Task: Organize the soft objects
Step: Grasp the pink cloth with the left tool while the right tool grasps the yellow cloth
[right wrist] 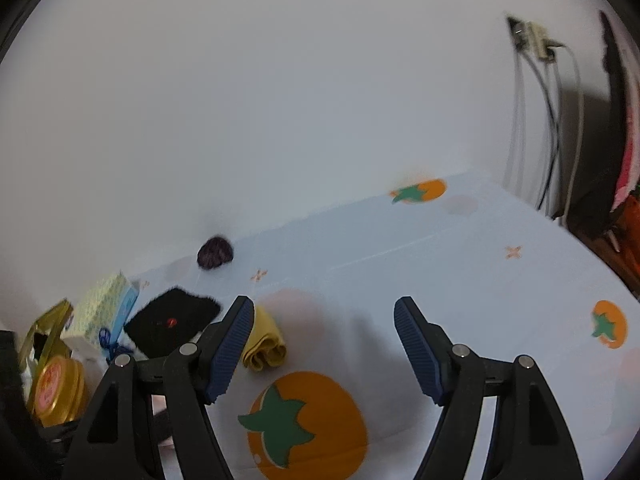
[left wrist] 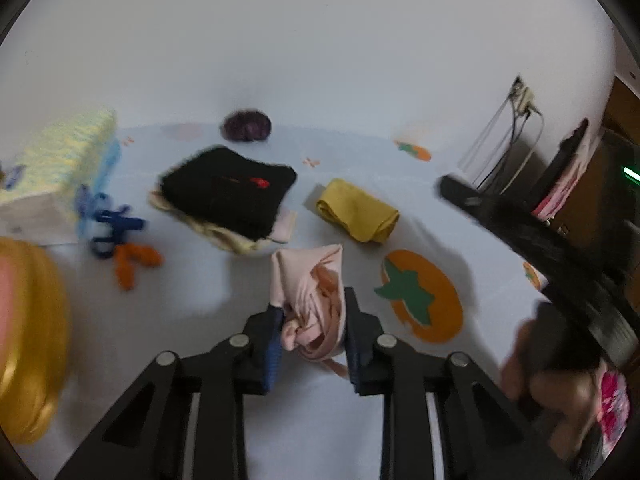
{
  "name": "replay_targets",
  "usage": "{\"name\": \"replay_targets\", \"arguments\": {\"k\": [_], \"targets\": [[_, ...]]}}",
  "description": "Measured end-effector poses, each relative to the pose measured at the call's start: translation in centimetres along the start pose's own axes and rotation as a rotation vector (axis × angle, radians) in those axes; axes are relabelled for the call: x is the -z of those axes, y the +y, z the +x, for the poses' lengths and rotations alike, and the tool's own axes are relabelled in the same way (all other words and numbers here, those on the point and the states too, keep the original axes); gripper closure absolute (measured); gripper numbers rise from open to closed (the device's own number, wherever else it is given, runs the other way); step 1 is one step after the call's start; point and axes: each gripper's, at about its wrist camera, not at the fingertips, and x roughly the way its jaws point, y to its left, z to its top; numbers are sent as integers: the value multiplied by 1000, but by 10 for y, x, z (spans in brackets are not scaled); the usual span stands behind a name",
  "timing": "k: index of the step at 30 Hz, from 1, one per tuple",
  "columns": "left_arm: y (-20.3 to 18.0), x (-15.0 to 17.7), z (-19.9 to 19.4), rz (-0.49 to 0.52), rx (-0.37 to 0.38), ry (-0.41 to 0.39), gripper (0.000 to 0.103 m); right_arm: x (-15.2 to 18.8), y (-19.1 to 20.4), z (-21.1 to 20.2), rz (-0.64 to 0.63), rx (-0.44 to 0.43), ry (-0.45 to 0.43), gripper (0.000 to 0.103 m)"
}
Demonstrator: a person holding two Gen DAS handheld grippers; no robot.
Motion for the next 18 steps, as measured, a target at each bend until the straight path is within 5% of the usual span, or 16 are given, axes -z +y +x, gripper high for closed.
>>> {"name": "replay_targets", "arguments": {"k": [6, 12, 15, 18], "targets": [[15, 10, -53, 50, -51, -168, 78, -2, 27, 31, -65, -83, 113, 30], [32, 10, -77, 57, -119, -273, 78, 5, 58, 75, -183, -14, 308, 63], [36, 7, -75, 50, -122, -261, 78, 7, 62, 73, -204, -32, 306, 86], [37, 8, -75, 52, -125, -254, 78, 7, 61, 67, -198, -43, 280, 89]]}}
